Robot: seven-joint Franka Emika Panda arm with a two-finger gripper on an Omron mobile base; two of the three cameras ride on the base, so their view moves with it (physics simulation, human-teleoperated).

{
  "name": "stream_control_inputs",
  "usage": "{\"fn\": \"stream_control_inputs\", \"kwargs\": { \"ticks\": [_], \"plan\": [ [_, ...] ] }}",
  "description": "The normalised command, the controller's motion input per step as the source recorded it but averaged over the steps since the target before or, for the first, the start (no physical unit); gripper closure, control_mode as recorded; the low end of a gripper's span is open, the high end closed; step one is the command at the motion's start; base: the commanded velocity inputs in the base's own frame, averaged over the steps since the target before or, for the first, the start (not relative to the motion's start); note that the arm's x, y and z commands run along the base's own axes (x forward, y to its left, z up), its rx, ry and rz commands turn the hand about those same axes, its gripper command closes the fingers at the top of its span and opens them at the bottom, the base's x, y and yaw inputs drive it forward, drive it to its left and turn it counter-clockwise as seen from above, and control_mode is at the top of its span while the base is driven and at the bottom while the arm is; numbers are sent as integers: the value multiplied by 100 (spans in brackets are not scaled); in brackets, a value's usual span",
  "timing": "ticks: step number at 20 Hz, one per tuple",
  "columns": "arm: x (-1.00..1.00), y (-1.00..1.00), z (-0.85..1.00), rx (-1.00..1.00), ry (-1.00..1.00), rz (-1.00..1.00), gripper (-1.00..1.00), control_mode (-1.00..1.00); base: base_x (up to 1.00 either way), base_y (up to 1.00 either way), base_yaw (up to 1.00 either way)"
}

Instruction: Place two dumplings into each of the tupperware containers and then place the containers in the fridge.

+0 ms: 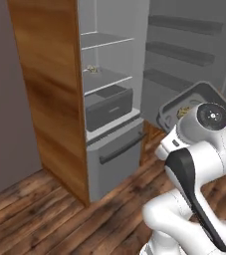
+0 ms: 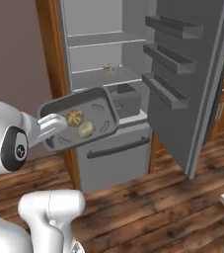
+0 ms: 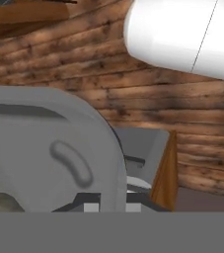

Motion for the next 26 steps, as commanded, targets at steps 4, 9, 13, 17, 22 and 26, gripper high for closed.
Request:
{"fn": "stream_control_inputs", "kwargs": {
  "ticks": [4, 9, 13, 17, 22, 26],
  "plan": [
    [0, 0, 0, 0, 0, 0, 100, 100, 43, -43, 26],
    [0, 0, 0, 0, 0, 0, 100, 100, 51, -63, 26],
    [0, 0, 0, 0, 0, 0, 100, 100, 65, -27, 29],
    [0, 0, 0, 0, 0, 0, 100, 100, 76, -1, 32],
    [0, 0, 0, 0, 0, 0, 100, 100, 63, -21, 27],
    [0, 0, 0, 0, 0, 0, 100, 100, 53, -38, 19]
  ]
}}
